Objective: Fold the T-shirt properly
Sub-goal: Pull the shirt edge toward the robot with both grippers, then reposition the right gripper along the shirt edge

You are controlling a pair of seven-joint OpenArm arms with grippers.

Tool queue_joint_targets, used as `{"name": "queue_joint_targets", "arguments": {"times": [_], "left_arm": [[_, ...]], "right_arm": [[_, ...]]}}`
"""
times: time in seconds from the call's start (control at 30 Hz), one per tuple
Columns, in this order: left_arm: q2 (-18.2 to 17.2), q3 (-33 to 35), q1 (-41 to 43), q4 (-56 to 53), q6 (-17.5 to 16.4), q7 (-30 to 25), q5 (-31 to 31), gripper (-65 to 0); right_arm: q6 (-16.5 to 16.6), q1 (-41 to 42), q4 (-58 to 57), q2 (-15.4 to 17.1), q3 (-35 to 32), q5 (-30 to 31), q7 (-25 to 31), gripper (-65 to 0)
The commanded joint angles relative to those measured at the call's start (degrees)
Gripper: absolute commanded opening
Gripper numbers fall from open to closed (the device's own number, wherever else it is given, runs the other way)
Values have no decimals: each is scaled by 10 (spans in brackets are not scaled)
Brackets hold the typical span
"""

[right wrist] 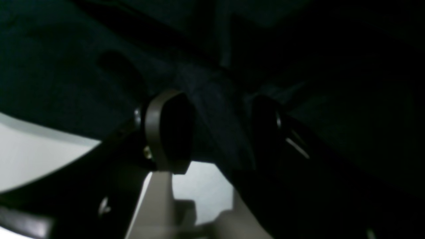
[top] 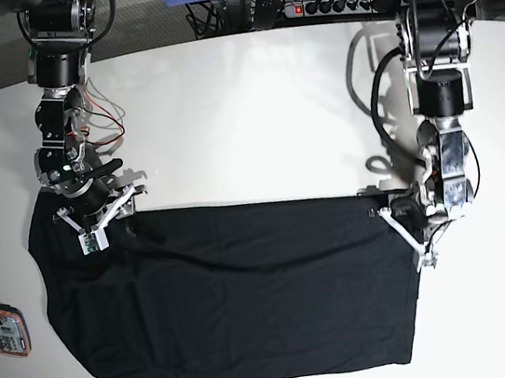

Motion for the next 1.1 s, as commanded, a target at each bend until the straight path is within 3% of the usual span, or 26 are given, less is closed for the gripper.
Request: {"name": "queue_joint_targets", "arguments": {"times": [0.0,0.17,0.37,0.53,0.83,1.07], "left_arm": [[-3,4,47,1,-2,118,32,-432],[-3,3,94,97,-2,167,31,-435],[0,-1,163,170,-1,168,30,-436],[-2,-3,226,219,0,166,30,-436],[-1,-82,356,357,-1,165,30,-436],[-4,-87,390,390,-2,164,30,-436]], "right_arm": [[2,-24,-16,1,-1,-38,-125,-322],[2,-25,27,9,-1,-38,-129,-322],[2,-27,78,9,-1,-38,-129,-323],[2,-78,93,9,0,-36,-129,-323],[2,-153,165,9,1,-36,-127,-323],[2,-202,227,9,3,-36,-129,-323]]}}
